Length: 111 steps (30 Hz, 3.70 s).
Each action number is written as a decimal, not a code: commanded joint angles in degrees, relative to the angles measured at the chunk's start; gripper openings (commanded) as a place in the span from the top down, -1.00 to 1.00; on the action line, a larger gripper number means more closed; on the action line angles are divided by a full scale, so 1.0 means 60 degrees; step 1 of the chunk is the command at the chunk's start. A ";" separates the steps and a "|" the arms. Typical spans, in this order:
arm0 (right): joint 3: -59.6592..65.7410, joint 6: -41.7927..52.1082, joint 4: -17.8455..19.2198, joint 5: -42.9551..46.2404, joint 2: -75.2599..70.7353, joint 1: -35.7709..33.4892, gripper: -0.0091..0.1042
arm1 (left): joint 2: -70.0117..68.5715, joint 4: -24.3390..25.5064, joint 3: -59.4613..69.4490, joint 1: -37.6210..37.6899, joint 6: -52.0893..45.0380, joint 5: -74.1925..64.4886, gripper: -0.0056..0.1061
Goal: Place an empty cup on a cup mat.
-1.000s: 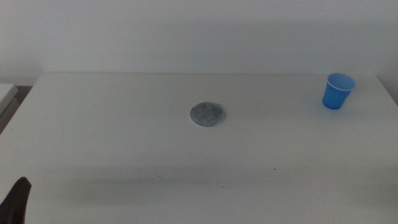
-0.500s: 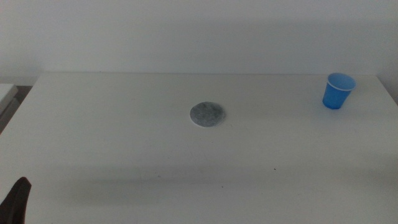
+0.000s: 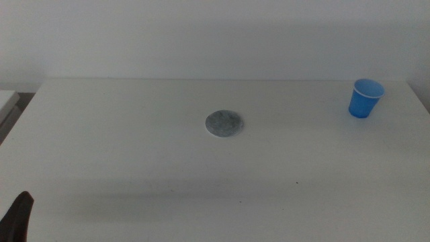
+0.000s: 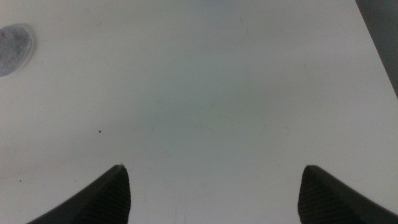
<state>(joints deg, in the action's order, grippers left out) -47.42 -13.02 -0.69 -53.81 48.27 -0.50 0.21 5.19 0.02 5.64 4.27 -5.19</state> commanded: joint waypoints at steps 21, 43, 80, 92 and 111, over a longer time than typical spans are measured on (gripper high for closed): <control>-0.3000 0.0112 -0.0157 0.0062 0.3879 0.0084 -0.69 | -0.0035 -0.0024 -0.0004 0.0031 0.0027 0.0049 -0.78; -1.0238 0.0498 -0.0314 -0.0729 1.1364 0.0878 -0.69 | -0.0035 -0.0024 -0.0004 0.0031 0.0027 0.0049 -0.78; -1.0981 0.0550 -0.0459 0.0655 1.2298 -0.2815 0.96 | -0.0035 -0.0024 -0.0004 0.0031 0.0027 0.0049 -0.78; -1.0981 -0.0111 -0.0483 0.2333 1.3206 -0.4783 0.96 | -0.0035 -0.0024 -0.0004 0.0031 0.0027 0.0049 -0.78; -1.1043 -0.0176 -0.0305 0.2701 1.4127 -0.4848 0.89 | -0.0035 -0.0024 -0.0004 0.0031 0.0027 0.0049 -0.78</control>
<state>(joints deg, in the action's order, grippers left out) -113.17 -14.06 -3.59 -38.01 133.39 -29.52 0.21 5.29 0.02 5.64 4.27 -5.19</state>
